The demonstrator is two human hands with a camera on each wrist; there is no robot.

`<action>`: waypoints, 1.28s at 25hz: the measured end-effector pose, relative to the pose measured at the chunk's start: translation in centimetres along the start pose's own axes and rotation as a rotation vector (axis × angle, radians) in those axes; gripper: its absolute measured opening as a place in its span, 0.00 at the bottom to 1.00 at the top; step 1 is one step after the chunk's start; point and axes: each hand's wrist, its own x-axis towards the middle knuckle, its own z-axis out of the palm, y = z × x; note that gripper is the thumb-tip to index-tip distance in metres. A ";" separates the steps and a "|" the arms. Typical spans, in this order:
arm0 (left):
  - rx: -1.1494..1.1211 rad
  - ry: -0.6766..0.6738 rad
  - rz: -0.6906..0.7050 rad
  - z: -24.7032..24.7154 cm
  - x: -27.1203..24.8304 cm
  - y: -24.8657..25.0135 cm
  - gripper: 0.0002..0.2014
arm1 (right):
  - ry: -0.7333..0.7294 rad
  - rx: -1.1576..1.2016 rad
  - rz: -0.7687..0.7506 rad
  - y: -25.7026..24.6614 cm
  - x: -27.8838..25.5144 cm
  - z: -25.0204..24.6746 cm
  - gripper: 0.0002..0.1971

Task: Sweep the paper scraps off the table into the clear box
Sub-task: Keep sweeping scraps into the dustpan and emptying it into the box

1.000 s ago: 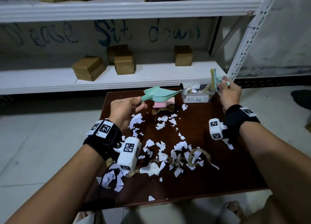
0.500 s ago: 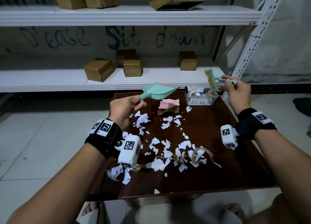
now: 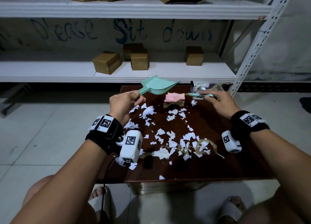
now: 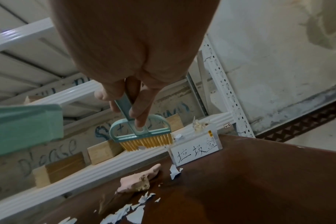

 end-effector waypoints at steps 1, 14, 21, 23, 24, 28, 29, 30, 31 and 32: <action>0.000 0.002 0.006 -0.3 0.0 0.3 0.04 | -0.042 -0.030 -0.019 -0.1 0.2 0.5 0.15; -0.012 0.029 0.022 -3.3 1.3 3.1 0.04 | -0.267 -0.179 -0.047 -3.3 1.8 9.4 0.11; 0.024 -0.042 -0.009 -3.3 0.8 3.6 0.03 | -0.318 -0.153 -0.003 -2.5 -0.9 5.1 0.07; 0.046 -0.060 -0.036 -3.1 0.7 3.2 0.04 | -0.305 -0.144 0.006 -3.0 -1.9 4.0 0.08; 0.056 -0.064 -0.040 -3.0 0.7 3.0 0.05 | -0.265 -0.125 0.009 -3.2 -2.0 3.6 0.08; 0.086 -0.075 -0.050 -2.5 0.3 2.4 0.04 | 0.024 0.033 0.073 -3.8 -0.9 2.3 0.08; 0.087 -0.077 -0.053 -2.5 0.3 2.3 0.03 | 0.088 0.000 0.087 -3.6 -0.4 2.1 0.08; 0.089 -0.075 -0.056 -2.4 0.4 2.2 0.03 | 0.126 -0.091 0.089 -3.2 0.1 2.1 0.10; 0.087 -0.070 -0.056 -2.5 0.6 2.2 0.03 | 0.129 -0.201 0.084 -2.7 0.5 2.1 0.12; 0.082 -0.064 -0.054 -2.5 0.9 2.1 0.03 | 0.106 -0.305 0.082 -2.3 0.9 2.3 0.13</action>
